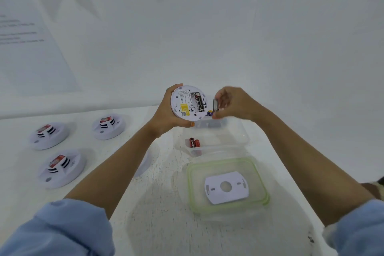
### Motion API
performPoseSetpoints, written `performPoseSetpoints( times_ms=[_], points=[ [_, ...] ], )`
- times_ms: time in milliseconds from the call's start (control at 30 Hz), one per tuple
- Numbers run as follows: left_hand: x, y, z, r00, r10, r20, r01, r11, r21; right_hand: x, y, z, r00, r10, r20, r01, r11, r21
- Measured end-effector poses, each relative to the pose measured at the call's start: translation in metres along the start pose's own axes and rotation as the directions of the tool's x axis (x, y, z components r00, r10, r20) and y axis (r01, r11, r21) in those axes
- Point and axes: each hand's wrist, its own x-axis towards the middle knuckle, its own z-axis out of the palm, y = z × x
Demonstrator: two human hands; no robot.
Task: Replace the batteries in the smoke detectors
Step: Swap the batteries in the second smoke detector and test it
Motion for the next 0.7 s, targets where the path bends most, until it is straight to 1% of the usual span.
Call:
performPoseSetpoints(
  times_ms=[33, 67, 100, 167, 300, 367, 433, 467, 500, 567, 600, 633, 667, 700],
  points=[
    [-0.001, -0.001, -0.001, 1.000, -0.004, -0.007, 0.004, 1.000, 0.000, -0.002, 0.006, 0.003, 0.995, 0.067, 0.079, -0.062, 0.996, -0.071],
    [-0.002, -0.002, 0.000, 1.000, -0.009, -0.013, 0.009, 1.000, 0.001, -0.004, 0.011, 0.008, 0.979, 0.139, 0.151, -0.110, 0.977, -0.184],
    [-0.003, -0.002, 0.000, 1.000, -0.014, -0.019, 0.014, 1.000, 0.005, -0.005, 0.016, 0.015, 0.958, 0.199, 0.205, -0.136, 0.948, -0.287],
    [-0.005, -0.004, 0.002, 0.999, -0.017, -0.028, 0.017, 1.000, 0.011, -0.006, 0.022, 0.033, 0.927, 0.264, 0.267, -0.145, 0.907, -0.396],
    [-0.007, -0.006, 0.006, 0.999, -0.022, -0.040, 0.022, 1.000, 0.010, 0.001, 0.027, 0.055, 0.901, 0.315, 0.297, -0.148, 0.868, -0.474],
    [-0.008, -0.007, 0.007, 0.999, -0.026, -0.041, 0.027, 1.000, 0.004, 0.002, 0.024, 0.058, 0.893, 0.317, 0.321, -0.154, 0.883, -0.443],
    [-0.010, -0.008, 0.007, 0.999, -0.027, -0.042, 0.027, 1.000, 0.002, 0.000, 0.019, 0.052, 0.878, 0.321, 0.354, -0.190, 0.914, -0.359],
    [-0.010, -0.009, 0.007, 0.999, -0.029, -0.045, 0.029, 1.000, -0.005, -0.001, 0.015, 0.045, 0.884, 0.318, 0.342, -0.204, 0.922, -0.330],
    [-0.011, -0.009, 0.007, 0.998, -0.032, -0.049, 0.032, 0.999, -0.014, -0.001, 0.012, 0.037, 0.908, 0.304, 0.288, -0.211, 0.926, -0.313],
    [-0.012, -0.010, 0.005, 0.998, -0.032, -0.060, 0.031, 0.999, -0.025, -0.001, 0.006, 0.020, 0.972, 0.225, 0.072, -0.202, 0.950, -0.239],
    [-0.012, -0.010, 0.005, 0.998, -0.028, -0.063, 0.026, 0.999, -0.028, 0.000, 0.003, 0.014, 0.985, 0.165, -0.048, -0.171, 0.967, -0.191],
    [-0.012, -0.010, 0.005, 0.998, -0.026, -0.063, 0.024, 0.999, -0.029, 0.001, -0.001, 0.011, 0.987, 0.098, -0.131, -0.118, 0.980, -0.158],
    [-0.011, -0.009, 0.006, 0.998, -0.025, -0.058, 0.023, 0.999, -0.029, 0.002, -0.007, 0.013, 0.987, 0.035, -0.154, -0.057, 0.988, -0.141],
    [-0.011, -0.009, 0.007, 0.998, -0.022, -0.052, 0.021, 0.999, -0.027, 0.002, -0.012, 0.018, 0.991, -0.013, -0.132, -0.005, 0.991, -0.136]
  ],
)
